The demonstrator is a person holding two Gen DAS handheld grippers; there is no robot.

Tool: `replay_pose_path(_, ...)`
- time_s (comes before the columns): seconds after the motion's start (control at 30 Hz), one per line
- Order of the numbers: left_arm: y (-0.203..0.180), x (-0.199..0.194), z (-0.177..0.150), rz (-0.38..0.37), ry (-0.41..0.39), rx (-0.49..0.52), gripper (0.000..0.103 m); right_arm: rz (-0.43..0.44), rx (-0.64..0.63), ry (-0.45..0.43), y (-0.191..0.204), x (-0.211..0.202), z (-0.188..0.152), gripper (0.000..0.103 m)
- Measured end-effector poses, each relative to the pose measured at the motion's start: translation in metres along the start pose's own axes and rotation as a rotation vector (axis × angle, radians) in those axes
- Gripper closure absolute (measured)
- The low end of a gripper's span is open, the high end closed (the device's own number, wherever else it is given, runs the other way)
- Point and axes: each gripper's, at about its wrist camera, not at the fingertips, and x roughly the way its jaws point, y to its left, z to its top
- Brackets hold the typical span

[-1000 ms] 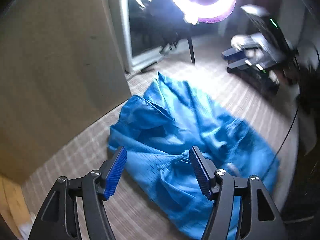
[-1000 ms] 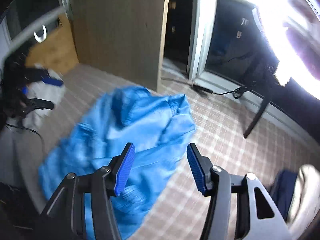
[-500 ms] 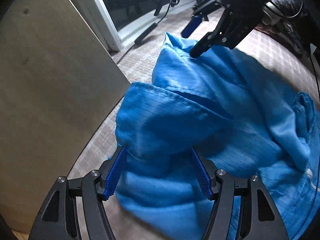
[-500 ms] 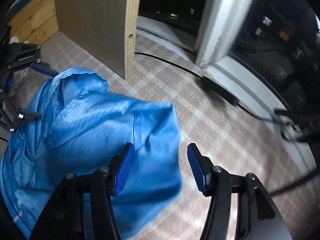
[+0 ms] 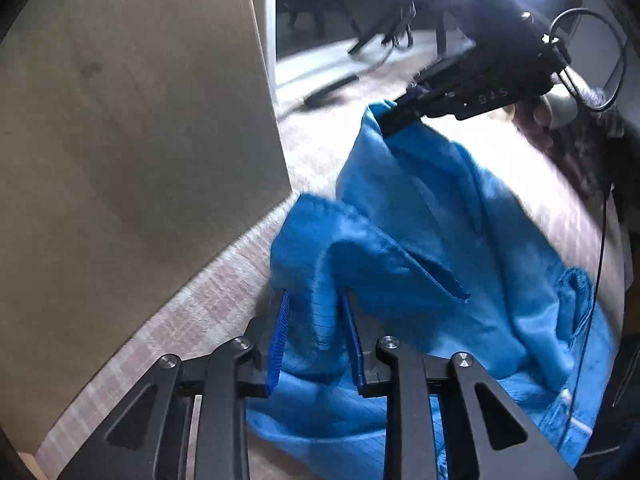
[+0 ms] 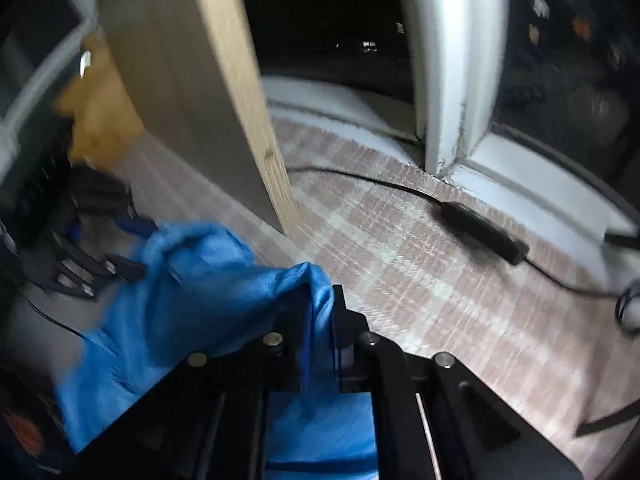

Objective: Fold clothes

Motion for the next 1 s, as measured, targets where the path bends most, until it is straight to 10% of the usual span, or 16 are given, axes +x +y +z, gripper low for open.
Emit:
replay_pose_path(0.13,-0.035,-0.006,-0.011,0.084,-0.03,0.182,0.033,-0.184,-0.171,0.05,0.023,0.002,-0.008,0.092)
replay_pose_path(0.33,-0.037,0.029,-0.007,0.155,0.022,0.237,0.036,-0.319,-0.358,0.113,0.048,0.027,-0.018,0.047)
replay_pose_path(0.43,-0.03,0.046,-0.002,0.147,0.047,0.209,0.068,-0.315,-0.389,0.092,0.052,0.036,-0.014,0.047)
replay_pose_path(0.5,-0.025,0.053,0.002,0.14,0.057,0.183,0.084,-0.291,-0.373,0.096,0.047,0.041,-0.009,0.056)
replay_pose_path(0.57,-0.013,0.041,0.005,0.119,0.034,0.117,0.093,-0.233,-0.301,0.119,0.039,0.044,-0.003,0.092)
replay_pose_path(1.0,-0.029,-0.087,-0.001,-0.119,-0.118,-0.068,0.095,-0.037,-0.124,-0.072,0.076,-0.094,-0.026,0.099)
